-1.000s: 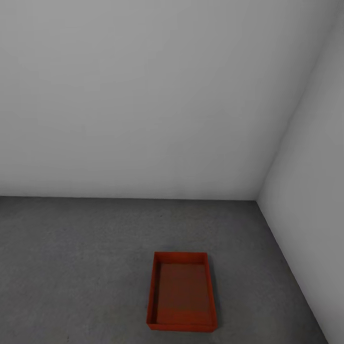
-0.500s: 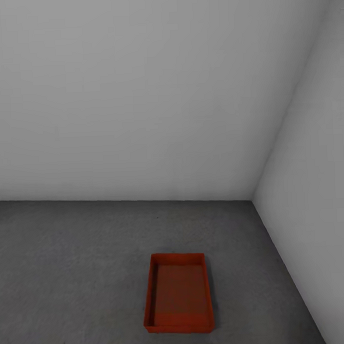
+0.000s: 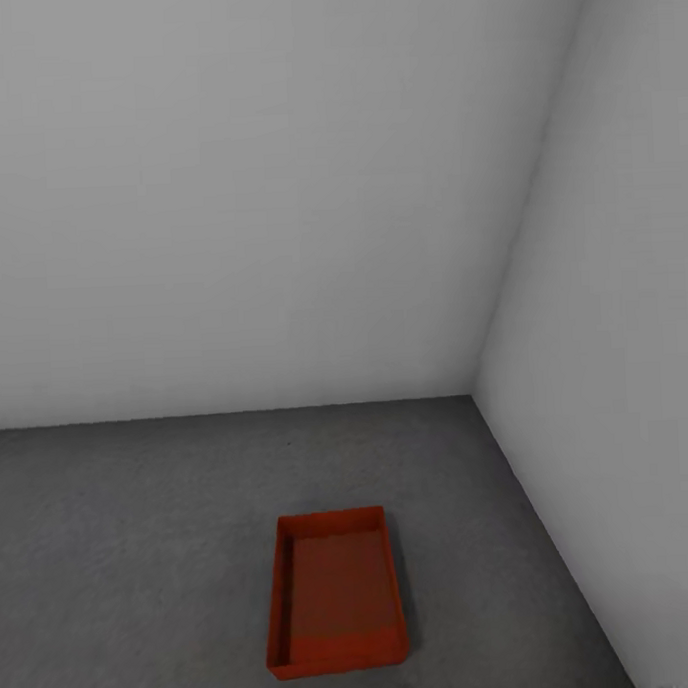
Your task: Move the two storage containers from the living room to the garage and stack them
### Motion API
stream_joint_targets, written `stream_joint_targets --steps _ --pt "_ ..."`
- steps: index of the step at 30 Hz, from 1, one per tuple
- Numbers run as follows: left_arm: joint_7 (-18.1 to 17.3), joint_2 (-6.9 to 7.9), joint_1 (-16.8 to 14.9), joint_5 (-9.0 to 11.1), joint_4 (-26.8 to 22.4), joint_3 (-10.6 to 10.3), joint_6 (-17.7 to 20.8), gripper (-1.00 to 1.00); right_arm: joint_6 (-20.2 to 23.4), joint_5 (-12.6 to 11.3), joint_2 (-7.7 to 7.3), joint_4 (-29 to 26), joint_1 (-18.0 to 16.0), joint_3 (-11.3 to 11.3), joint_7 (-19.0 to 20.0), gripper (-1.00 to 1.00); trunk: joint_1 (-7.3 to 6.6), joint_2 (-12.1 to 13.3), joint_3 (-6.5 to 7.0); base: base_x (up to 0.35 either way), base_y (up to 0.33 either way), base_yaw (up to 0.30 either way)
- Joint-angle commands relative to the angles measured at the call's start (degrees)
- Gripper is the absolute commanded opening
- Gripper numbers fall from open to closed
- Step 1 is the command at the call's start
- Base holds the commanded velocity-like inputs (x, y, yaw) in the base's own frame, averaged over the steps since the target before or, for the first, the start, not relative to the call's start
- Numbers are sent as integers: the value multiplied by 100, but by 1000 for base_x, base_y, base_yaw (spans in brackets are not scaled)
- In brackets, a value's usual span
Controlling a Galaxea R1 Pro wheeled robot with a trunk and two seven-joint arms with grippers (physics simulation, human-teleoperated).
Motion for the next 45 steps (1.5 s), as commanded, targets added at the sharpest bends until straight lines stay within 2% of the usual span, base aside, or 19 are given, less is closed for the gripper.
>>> stream_joint_targets --steps 1,34,45 --pt "18 -1 -2 49 1 -49 -17 100 -10 -57 -1 -3 -2 49 -20 100 0 -3 0 0 0 -215" --pt "18 -1 -2 56 -6 -52 -17 100 -11 -95 1 -3 -1 46 -20 100 0 -3 216 0 0 -12" --pt "18 -1 -2 63 -3 -54 -17 100 -6 -65 10 -10 -1 58 -13 100 0 -3 217 0 0 -220"
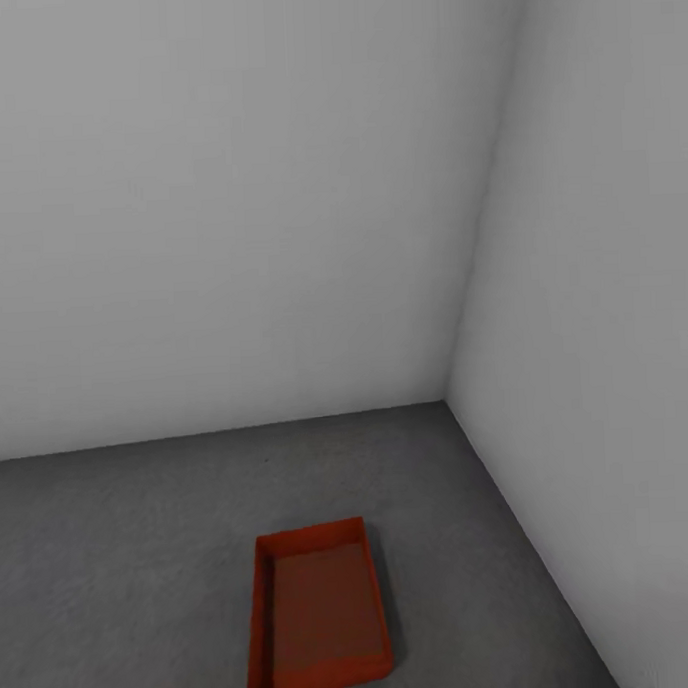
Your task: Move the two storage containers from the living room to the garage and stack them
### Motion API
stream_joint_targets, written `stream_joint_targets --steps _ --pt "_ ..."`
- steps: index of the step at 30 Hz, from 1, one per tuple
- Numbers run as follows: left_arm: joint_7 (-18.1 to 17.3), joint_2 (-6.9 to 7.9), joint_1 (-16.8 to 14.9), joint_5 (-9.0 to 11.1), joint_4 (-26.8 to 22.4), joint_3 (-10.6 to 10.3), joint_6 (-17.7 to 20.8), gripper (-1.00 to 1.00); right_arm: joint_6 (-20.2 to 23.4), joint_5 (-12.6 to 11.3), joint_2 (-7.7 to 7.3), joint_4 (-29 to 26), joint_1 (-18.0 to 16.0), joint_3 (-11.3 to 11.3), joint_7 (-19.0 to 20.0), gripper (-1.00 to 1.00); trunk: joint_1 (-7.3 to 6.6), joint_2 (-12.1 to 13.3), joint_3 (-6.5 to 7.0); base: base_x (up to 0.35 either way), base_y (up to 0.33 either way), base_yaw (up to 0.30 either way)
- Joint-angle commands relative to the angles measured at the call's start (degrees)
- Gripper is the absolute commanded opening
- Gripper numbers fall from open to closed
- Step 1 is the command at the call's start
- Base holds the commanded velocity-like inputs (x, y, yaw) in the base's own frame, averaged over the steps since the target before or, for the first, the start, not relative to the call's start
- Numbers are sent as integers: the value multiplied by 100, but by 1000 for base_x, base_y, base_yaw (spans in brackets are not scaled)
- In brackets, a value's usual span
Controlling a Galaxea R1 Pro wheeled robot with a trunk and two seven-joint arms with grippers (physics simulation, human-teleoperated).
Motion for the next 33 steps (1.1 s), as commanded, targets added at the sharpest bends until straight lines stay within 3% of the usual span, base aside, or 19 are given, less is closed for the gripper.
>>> stream_joint_targets --steps 1,33 --pt "18 -2 -2 50 2 -48 -17 100 -12 -57 0 -5 -3 48 -20 100 0 -3 -5 0 0 -245" --pt "18 -2 -2 45 2 -53 -17 100 -13 -57 -3 -3 -4 39 -19 100 0 -3 -5 0 0 -245"
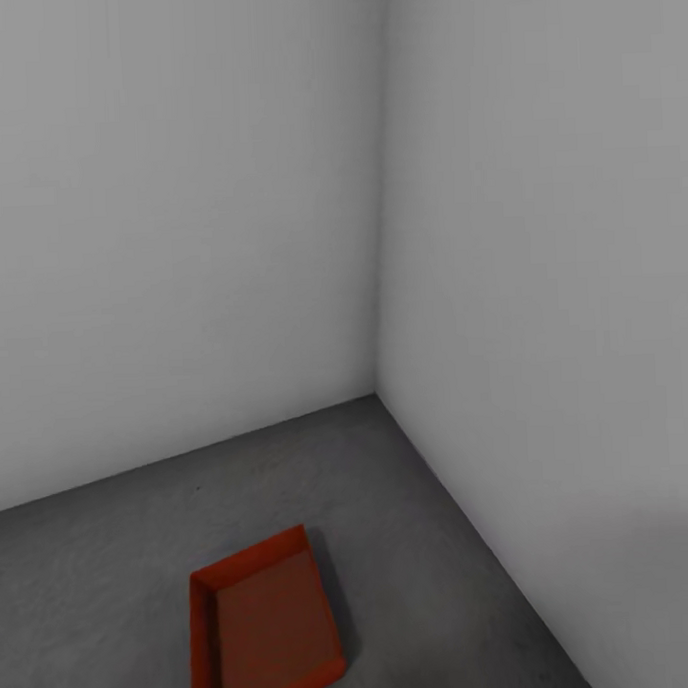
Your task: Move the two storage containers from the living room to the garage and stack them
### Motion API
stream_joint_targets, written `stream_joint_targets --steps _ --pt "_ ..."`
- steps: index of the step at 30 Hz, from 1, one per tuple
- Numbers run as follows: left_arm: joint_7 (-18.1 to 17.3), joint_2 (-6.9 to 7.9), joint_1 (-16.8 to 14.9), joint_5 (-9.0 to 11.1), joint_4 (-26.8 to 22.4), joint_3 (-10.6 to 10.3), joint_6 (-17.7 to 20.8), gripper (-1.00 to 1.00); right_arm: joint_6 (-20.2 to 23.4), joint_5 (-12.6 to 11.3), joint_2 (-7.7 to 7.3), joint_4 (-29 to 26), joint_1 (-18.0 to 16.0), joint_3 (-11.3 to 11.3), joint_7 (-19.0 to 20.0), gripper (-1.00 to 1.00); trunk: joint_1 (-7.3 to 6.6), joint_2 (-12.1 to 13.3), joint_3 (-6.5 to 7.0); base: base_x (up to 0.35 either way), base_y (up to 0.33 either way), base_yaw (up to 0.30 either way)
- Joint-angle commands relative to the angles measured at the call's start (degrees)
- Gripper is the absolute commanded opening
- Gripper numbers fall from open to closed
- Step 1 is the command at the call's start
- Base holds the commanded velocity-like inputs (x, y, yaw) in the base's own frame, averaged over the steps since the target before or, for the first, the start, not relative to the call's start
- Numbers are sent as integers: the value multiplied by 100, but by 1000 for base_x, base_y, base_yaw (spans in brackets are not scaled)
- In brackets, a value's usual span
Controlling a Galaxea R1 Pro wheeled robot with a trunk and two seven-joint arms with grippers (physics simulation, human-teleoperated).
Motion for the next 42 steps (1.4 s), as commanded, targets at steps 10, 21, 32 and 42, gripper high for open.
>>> stream_joint_targets --steps 10,21,32,42 --pt "18 2 -2 54 0 -49 -17 100 -12 -57 -7 -4 -5 47 -21 100 0 -3 -5 0 0 -245" --pt "18 -2 -2 56 1 -49 -17 100 -21 -48 -2 2 -1 55 -21 100 0 -3 5 0 0 -94" --pt "18 -2 -2 41 0 -49 -17 100 -13 -48 1 2 -2 57 -21 100 0 -3 93 0 0 0" --pt "18 -2 -2 42 0 -49 -17 100 -12 -48 1 2 -1 57 -21 100 0 -3 172 0 0 0"
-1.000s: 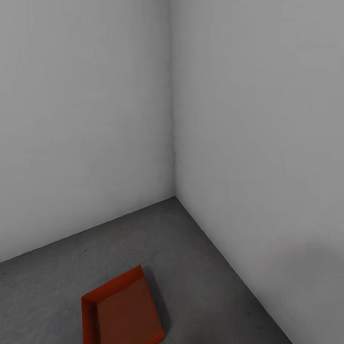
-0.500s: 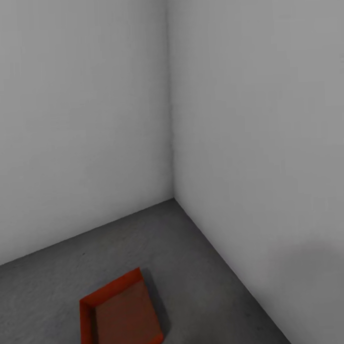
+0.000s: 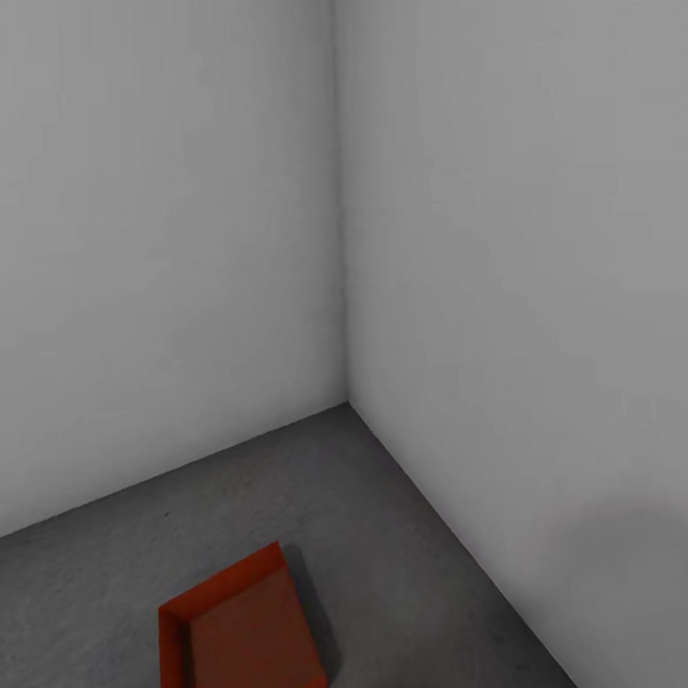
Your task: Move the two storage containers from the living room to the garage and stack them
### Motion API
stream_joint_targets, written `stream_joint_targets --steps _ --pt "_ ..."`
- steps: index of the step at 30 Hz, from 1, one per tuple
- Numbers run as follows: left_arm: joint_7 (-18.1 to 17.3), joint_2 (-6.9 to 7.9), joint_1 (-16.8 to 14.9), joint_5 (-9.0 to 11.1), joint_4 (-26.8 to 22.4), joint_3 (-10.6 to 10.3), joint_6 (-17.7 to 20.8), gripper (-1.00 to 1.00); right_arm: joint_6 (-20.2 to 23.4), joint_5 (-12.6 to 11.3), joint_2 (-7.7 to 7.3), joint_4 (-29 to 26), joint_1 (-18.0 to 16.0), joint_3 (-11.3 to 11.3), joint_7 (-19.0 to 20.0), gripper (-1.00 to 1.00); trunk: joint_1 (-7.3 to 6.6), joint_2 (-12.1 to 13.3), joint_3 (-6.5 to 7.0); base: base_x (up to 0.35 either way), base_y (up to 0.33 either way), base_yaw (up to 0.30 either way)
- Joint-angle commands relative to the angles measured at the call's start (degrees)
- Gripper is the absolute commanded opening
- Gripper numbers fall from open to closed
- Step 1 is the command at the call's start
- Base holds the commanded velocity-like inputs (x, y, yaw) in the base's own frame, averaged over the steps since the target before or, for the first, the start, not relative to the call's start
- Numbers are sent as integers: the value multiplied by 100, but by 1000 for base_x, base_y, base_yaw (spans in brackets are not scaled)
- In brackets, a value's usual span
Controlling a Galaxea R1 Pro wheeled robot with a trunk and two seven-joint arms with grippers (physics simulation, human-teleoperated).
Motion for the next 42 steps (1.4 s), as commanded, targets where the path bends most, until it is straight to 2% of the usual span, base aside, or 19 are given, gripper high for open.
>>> stream_joint_targets --steps 1,11,26,37,42 --pt "18 -2 -3 51 4 -49 -17 100 -14 -57 0 -4 -1 48 -20 100 0 -3 -2 0 0 0" --pt "18 0 -3 56 7 -49 -17 100 -15 -57 19 -4 -2 48 -20 100 0 -3 4 0 0 -56" --pt "18 0 -3 56 2 -48 -11 100 -11 -57 4 -4 -2 48 -20 100 0 -3 4 0 0 -240" --pt "19 57 -3 11 -2 -64 -15 100 6 -82 -15 15 -2 19 -30 100 0 -3 4 0 0 -250" --pt "18 59 -3 6 -1 -66 -14 100 -19 -101 -122 38 -4 -2 -44 100 0 -3 4 0 0 -168"
